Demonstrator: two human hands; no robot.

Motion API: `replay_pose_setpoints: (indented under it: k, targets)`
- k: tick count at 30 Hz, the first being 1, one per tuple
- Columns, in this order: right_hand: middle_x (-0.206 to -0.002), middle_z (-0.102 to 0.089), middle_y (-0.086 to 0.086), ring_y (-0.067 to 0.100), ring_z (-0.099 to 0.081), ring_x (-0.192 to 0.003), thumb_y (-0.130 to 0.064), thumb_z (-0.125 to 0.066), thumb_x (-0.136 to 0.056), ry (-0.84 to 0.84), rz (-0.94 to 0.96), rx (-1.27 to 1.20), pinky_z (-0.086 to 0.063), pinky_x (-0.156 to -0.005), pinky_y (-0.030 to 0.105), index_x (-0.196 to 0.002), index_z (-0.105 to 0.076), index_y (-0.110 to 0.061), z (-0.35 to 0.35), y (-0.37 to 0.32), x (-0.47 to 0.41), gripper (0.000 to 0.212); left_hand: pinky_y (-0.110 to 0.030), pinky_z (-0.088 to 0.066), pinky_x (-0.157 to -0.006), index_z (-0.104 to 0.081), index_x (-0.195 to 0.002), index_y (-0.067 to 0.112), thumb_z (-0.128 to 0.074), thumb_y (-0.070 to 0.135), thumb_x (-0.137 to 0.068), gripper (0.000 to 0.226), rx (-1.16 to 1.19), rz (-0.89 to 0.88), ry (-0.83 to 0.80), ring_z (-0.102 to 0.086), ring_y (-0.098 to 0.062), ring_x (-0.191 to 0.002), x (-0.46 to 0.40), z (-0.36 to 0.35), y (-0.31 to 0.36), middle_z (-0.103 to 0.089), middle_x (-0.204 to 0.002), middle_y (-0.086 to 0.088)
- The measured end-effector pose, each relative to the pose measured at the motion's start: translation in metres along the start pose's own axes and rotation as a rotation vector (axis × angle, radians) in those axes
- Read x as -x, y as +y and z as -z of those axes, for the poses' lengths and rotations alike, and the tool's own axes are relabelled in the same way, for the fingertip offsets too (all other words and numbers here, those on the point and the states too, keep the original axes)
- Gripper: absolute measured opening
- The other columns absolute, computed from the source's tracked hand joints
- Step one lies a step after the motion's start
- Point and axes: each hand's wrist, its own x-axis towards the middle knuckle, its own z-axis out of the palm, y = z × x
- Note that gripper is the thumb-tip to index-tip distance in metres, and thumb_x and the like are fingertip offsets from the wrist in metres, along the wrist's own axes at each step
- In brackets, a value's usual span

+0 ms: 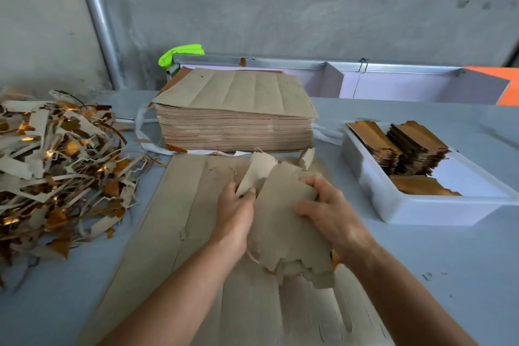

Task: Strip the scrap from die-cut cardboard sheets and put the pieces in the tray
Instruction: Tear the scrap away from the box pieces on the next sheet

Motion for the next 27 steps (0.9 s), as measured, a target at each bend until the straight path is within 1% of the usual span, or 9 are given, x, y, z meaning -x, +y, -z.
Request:
replay_pose_setpoints:
  k: [4, 6, 8, 10, 13, 15, 18, 23, 27]
  targets:
    - [-0.091, -0.06, -0.007, 0.007, -0.061, -0.079, -0.013, -0.071, -0.081, 0.137, 0.053, -0.001, -0.056, -0.063, 0.028, -0.1, -0.052, -0.031, -0.026, 0.01, 0.0, 0.032, -0.044, -0.049, -0.085, -0.052, -0.099, 0.006, -0.044, 0.011, -0.096, 0.009, -0.02, -0.055, 0.137, -0.059, -0.029, -0.092, 0.007, -0.005, -0.012, -0.061, -0.099, -0.018]
    - [-0.093, -0.056, -0.009, 0.006, -0.058, -0.08, -0.01, -0.073, -0.079, 0.177, 0.08, -0.008, -0.055, -0.061, 0.026, -0.101, -0.05, -0.034, -0.026, 0.013, -0.001, 0.04, -0.041, -0.05, -0.074, -0.053, -0.094, 0.008, -0.045, 0.009, -0.096, 0.009, 0.084, -0.034, 0.103, -0.059, -0.026, -0.078, 0.006, 0.001, -0.011, -0.062, -0.088, -0.018]
    - [-0.096, -0.057, -0.007, 0.009, -0.059, -0.079, -0.001, -0.072, -0.078, 0.221, 0.081, -0.1, -0.054, -0.055, 0.023, -0.105, -0.051, -0.037, -0.011, 0.011, -0.003, 0.049, -0.027, -0.046, -0.053, -0.053, -0.083, 0.009, -0.045, 0.003, -0.096, 0.016, 0.23, 0.015, 0.06, -0.052, -0.014, -0.05, 0.001, 0.011, -0.007, -0.056, -0.061, -0.007]
    - [-0.104, -0.061, 0.002, 0.02, -0.064, -0.087, 0.005, -0.074, -0.072, 0.229, 0.008, -0.251, -0.058, -0.06, 0.031, -0.119, -0.052, -0.027, 0.013, 0.007, -0.003, 0.062, -0.016, -0.042, -0.041, -0.05, -0.076, 0.008, -0.045, -0.006, -0.094, 0.022, 0.333, 0.032, 0.018, -0.048, -0.005, -0.038, -0.004, 0.023, -0.003, -0.053, -0.045, 0.003]
    - [-0.097, -0.071, 0.018, 0.032, -0.07, -0.079, -0.001, -0.073, -0.058, 0.041, -0.179, -0.474, -0.058, -0.059, 0.04, -0.112, -0.063, -0.002, 0.042, 0.004, 0.006, 0.054, -0.016, -0.049, -0.043, -0.052, -0.077, 0.008, -0.046, -0.012, -0.09, 0.024, 0.434, 0.03, -0.064, -0.061, -0.005, -0.046, -0.006, 0.033, -0.002, -0.066, -0.054, 0.001]
    - [-0.092, -0.072, 0.021, 0.032, -0.071, -0.071, -0.001, -0.068, -0.061, -0.107, -0.245, -0.572, -0.057, -0.054, 0.038, -0.099, -0.067, -0.002, 0.046, 0.008, 0.011, 0.038, -0.022, -0.056, -0.051, -0.055, -0.081, 0.006, -0.048, -0.014, -0.088, 0.022, 0.511, 0.06, -0.121, -0.068, -0.011, -0.056, -0.004, 0.033, -0.004, -0.071, -0.065, -0.003]
    - [-0.092, -0.072, 0.018, 0.029, -0.071, -0.072, 0.004, -0.066, -0.06, -0.145, -0.208, -0.583, -0.058, -0.057, 0.037, -0.095, -0.068, -0.005, 0.032, 0.011, 0.01, 0.037, -0.026, -0.058, -0.057, -0.059, -0.088, 0.001, -0.049, -0.013, -0.085, 0.018, 0.562, 0.11, -0.21, -0.069, -0.016, -0.062, 0.003, 0.027, -0.011, -0.072, -0.073, -0.008]
    - [-0.09, -0.073, 0.016, 0.027, -0.07, -0.073, 0.007, -0.07, -0.061, -0.095, -0.208, -0.414, -0.059, -0.063, 0.036, -0.098, -0.069, -0.005, 0.006, 0.005, -0.007, 0.039, -0.023, -0.051, -0.048, -0.065, -0.09, 0.006, -0.063, 0.013, -0.081, 0.012, 0.283, 0.051, -0.336, -0.068, -0.015, -0.064, 0.013, 0.024, -0.024, -0.073, -0.081, -0.011]
    - [-0.084, -0.073, 0.012, 0.022, -0.07, -0.067, 0.012, -0.066, -0.074, -0.04, -0.153, -0.214, -0.057, -0.055, 0.031, -0.096, -0.067, -0.005, 0.015, 0.004, -0.012, 0.027, -0.015, -0.037, -0.037, -0.062, -0.071, 0.011, -0.056, 0.038, -0.086, 0.031, -0.074, -0.02, -0.302, -0.053, -0.004, -0.043, 0.003, 0.045, -0.024, -0.062, -0.055, 0.003]
